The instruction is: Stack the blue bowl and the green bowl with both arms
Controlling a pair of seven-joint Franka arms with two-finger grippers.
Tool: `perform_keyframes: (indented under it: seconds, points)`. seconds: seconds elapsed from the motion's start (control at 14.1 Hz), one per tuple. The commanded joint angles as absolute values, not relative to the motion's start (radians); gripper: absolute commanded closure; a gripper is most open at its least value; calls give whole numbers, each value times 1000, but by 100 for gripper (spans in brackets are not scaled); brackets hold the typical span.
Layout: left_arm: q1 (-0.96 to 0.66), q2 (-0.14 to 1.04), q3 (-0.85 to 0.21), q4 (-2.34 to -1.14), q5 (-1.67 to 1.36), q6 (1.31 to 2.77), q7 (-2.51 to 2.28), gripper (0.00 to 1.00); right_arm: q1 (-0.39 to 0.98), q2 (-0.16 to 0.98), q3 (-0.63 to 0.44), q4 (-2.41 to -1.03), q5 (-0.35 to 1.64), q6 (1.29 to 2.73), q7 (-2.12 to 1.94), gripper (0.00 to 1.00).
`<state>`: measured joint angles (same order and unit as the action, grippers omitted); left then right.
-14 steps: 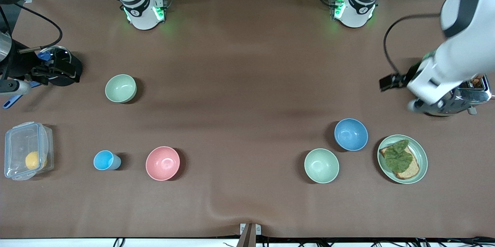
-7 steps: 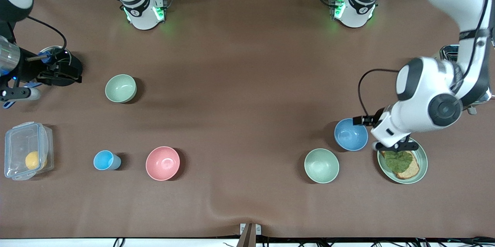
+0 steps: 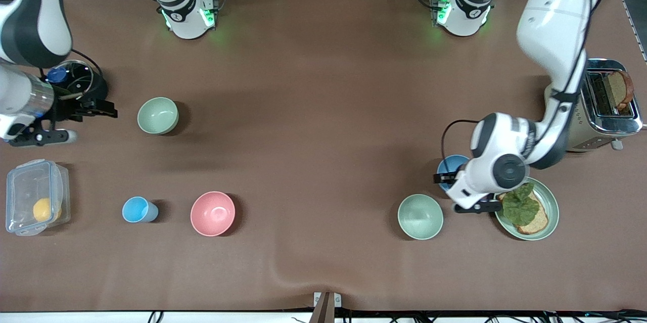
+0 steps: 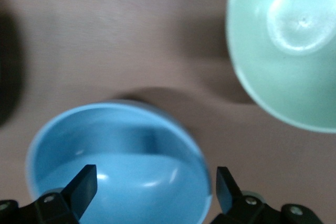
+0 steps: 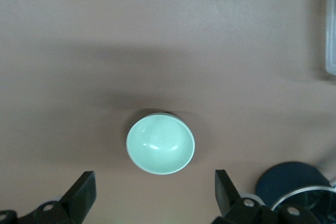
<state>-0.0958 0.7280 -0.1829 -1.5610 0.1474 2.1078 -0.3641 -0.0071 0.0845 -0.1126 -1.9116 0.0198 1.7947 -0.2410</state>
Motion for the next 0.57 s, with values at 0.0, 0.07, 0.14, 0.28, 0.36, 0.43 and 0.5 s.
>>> perform_keyframes:
  seconds: [0.0,0.07,0.14,0.28,0.36,0.43,0.5]
  points:
    - [-109,753,-183,-1549,173,2155,-391,0,-6,49,-135,-2029,11,1886,-284,0]
    - [-113,770,-183,-1549,175,2170,-405,0,-8,49,-137,-2069,11,1935,-287,0]
    - [-115,781,-181,-1549,175,2177,-410,0,-8,51,-143,-2109,9,1991,-310,0]
    - [-115,784,-181,-1549,175,2180,-411,0,-8,57,-166,-2184,9,2101,-360,0]
    - [-115,784,-181,-1548,176,2180,-411,0,-9,60,-170,-2212,11,2141,-365,0]
    - [-114,781,-183,-1545,176,2180,-404,0,-9,63,-172,-2236,11,2173,-365,0]
    - [-114,776,-183,-1546,176,2180,-400,0,-9,64,-173,-2264,11,2212,-365,0]
